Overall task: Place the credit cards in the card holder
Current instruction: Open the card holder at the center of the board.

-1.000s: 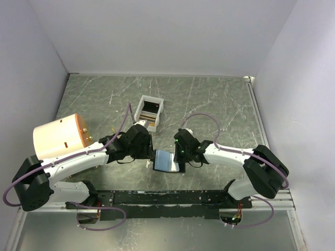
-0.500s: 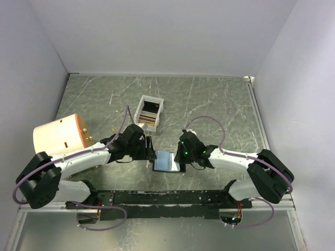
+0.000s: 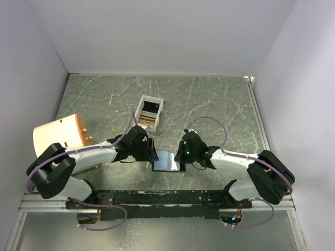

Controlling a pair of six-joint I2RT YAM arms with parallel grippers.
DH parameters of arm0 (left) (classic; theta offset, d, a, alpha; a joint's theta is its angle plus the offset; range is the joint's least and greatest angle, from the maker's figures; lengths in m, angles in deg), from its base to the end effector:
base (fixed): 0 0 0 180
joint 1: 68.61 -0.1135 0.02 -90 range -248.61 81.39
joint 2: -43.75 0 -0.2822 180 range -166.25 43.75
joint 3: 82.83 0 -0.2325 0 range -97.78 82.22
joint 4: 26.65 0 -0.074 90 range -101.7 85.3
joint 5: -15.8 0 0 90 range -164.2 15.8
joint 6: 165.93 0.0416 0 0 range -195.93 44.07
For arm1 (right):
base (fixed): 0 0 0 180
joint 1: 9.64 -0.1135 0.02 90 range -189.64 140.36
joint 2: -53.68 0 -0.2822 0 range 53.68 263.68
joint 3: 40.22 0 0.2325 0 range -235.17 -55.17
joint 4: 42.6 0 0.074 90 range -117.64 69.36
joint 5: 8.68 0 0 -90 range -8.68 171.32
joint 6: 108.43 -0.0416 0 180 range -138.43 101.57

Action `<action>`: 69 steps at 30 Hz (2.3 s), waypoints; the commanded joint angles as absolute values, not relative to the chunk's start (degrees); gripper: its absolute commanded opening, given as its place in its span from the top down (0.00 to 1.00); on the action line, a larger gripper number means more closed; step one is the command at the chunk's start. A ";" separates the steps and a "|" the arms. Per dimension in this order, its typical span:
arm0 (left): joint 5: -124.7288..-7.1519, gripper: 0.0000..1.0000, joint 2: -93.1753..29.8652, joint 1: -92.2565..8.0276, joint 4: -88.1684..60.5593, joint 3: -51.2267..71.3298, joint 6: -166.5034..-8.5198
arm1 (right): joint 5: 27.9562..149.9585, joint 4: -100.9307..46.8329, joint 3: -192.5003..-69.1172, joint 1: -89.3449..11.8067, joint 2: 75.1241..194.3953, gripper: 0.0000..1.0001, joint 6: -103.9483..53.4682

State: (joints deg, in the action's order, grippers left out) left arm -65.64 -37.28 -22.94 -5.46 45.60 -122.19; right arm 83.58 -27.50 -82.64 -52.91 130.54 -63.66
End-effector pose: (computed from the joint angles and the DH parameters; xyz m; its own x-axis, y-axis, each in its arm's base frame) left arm 0.1713 -0.1842 0.1889 -0.9323 -0.0680 -0.3552 0.1442 0.8307 -0.5377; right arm 0.1609 0.1538 0.1689 -0.8896 0.1368 -0.4357 -0.1022 0.8703 0.4818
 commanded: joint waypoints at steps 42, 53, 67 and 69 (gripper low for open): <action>-72.07 0.84 -40.42 -21.03 -1.83 40.19 -116.40 | 81.32 -18.98 -84.09 -52.28 126.40 0.76 -63.16; -69.51 0.93 -30.64 -21.03 -2.52 42.45 -121.17 | 81.24 -8.00 -94.07 -53.85 118.80 0.47 -64.47; -68.92 0.93 -28.83 -20.98 -3.32 44.34 -123.83 | 87.43 -20.11 -93.28 -59.31 128.80 0.34 -70.06; -69.01 0.93 -28.63 -21.01 -3.19 44.19 -123.73 | 87.44 -20.75 -93.37 -59.71 130.35 0.31 -70.28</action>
State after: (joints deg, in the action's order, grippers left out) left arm -69.82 -30.25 -21.26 -2.16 44.07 -123.11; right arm 85.96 -16.42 -93.78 -58.81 128.44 -68.45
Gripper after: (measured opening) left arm 0.185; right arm 0.669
